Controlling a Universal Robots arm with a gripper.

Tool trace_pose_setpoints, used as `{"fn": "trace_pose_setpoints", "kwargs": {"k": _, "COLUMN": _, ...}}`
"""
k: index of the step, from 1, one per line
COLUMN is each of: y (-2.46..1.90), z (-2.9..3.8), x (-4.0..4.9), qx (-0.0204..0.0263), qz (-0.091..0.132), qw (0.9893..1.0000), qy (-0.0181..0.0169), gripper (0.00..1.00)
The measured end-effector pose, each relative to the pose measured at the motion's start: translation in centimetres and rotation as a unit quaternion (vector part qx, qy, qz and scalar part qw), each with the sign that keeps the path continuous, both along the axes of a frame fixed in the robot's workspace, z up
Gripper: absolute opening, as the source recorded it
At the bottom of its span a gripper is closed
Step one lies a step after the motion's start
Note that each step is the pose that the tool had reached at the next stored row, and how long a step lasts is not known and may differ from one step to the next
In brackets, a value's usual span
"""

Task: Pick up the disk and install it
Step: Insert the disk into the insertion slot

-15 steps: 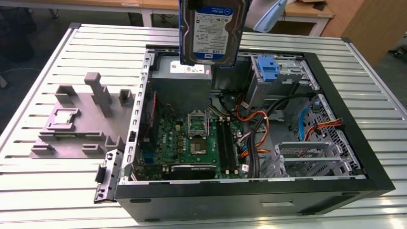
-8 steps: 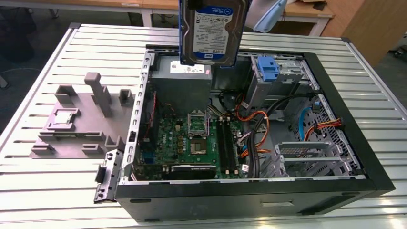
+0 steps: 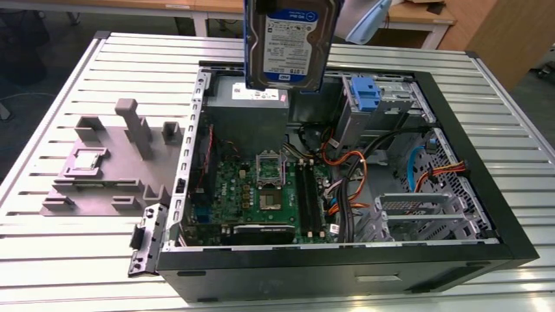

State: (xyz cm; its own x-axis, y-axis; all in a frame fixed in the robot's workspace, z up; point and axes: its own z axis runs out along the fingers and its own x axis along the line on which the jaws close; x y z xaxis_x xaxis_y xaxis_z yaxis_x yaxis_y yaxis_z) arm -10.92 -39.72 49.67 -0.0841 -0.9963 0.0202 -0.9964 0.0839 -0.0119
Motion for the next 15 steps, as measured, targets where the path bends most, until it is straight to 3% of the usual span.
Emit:
{"fn": "trace_pose_setpoints", "kwargs": {"k": 2, "y": -0.3, "z": 0.0, "x": 0.0, "qx": 0.0, "qz": 0.0, "qw": 1.0, "qy": 0.0, "gripper": 0.37}}
{"fn": "trace_pose_setpoints", "kwargs": {"k": 3, "y": -0.76, "z": 0.0, "x": 0.0, "qx": 0.0, "qz": 0.0, "qw": 1.0, "qy": 0.0, "gripper": 0.37}}
{"fn": "trace_pose_setpoints", "kwargs": {"k": 11, "y": -1.87, "z": -0.01, "x": 0.0, "qx": 0.0001, "qz": 0.0, "qw": 1.0, "qy": 0.0, "gripper": 0.37}}
{"fn": "trace_pose_setpoints", "kwargs": {"k": 15, "y": -2.14, "z": -0.01, "x": 0.0, "qx": 0.0001, "qz": 0.0, "qw": 1.0, "qy": 0.0, "gripper": 0.37}}
